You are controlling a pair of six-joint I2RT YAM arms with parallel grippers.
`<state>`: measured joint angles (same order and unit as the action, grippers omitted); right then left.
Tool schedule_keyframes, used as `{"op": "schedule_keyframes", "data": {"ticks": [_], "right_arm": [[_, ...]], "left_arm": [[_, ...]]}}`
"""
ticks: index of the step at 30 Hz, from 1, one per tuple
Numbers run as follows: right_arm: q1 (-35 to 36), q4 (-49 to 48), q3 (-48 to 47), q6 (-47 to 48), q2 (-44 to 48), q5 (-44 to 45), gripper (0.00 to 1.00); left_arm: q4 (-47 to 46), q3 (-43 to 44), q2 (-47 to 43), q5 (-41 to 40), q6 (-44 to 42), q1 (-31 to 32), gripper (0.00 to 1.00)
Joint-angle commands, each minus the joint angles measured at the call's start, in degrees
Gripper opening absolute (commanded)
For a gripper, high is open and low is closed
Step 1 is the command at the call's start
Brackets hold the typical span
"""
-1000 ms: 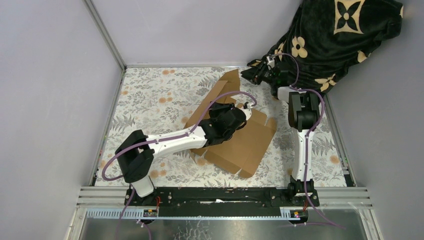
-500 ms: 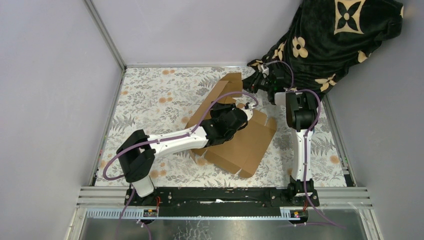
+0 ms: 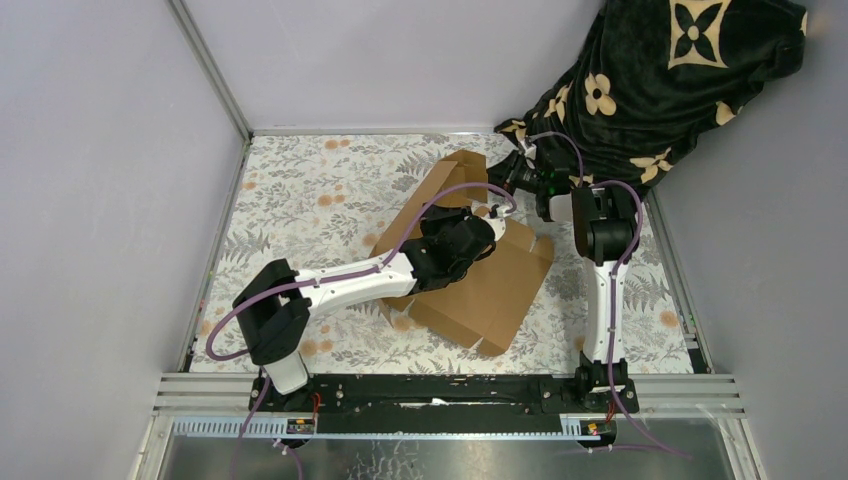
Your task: Fold the paper box
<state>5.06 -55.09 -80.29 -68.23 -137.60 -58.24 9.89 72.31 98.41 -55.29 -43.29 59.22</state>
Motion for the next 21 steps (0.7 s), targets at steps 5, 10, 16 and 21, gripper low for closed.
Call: {"op": "schedule_keyframes", "data": {"ticks": [5,10,16,21], "right_arm": [[0.65,-13.66,3.62,-5.76,6.35,-4.44,0.33],[0.81,-17.07,5.73,-7.09,6.77,-5.47,0.33],[1.16,-20.85,7.03,-8.32,6.27,-6.9,0.32],[1.85,-24.42,8.17,-8.76,6.46,-8.05,0.33]], "left_arm": [[-2.39,0.54,-0.58,0.66,1.18,0.37,0.15],[-2.49,0.5,-0.94,1.32,1.36,0.23,0.15],[-2.42,0.38,-0.87,1.91,1.58,0.11,0.15],[-2.45,0.3,-0.85,3.07,2.13,-0.02,0.15]]}}
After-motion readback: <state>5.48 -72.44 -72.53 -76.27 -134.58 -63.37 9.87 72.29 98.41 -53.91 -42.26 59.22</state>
